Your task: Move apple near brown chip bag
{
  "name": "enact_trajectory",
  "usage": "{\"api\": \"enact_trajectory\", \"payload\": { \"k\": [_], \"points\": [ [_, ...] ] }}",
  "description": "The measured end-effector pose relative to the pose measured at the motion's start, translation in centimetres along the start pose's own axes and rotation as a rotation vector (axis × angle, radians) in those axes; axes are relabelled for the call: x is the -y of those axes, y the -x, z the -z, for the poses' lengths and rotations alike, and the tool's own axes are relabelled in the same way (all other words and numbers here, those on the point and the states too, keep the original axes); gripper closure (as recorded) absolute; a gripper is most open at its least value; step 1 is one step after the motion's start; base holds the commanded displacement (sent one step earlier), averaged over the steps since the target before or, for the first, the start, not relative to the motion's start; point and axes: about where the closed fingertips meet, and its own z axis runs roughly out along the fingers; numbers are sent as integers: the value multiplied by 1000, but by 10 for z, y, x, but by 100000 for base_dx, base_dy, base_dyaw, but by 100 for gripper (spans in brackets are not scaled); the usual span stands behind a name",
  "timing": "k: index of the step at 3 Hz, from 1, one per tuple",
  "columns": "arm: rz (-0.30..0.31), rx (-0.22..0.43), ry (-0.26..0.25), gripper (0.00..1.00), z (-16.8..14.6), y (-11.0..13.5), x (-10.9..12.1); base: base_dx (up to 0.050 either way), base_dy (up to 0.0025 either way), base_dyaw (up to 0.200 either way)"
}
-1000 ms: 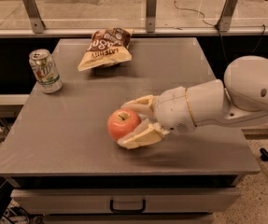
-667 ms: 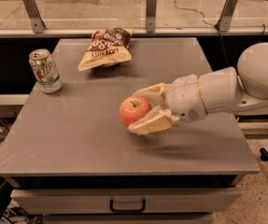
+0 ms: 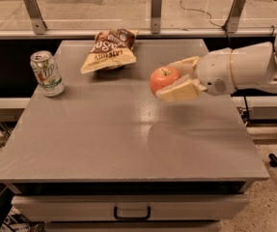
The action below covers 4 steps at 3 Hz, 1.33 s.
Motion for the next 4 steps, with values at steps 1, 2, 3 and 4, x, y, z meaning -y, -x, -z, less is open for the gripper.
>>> {"api": "enact_trajectory", "payload": {
  "k": [1,2,3,4],
  "points": [
    [-35,-20,-109,100,4,0,53,0,0,0],
    [-48,-35,-203,100,1,-4,97,0,0,0],
    [-58,-39,-275,100,-12,-8,131,0,0,0],
    [-77,-17,-329,100,-25,-21,154,0,0,0]
  ]
}}
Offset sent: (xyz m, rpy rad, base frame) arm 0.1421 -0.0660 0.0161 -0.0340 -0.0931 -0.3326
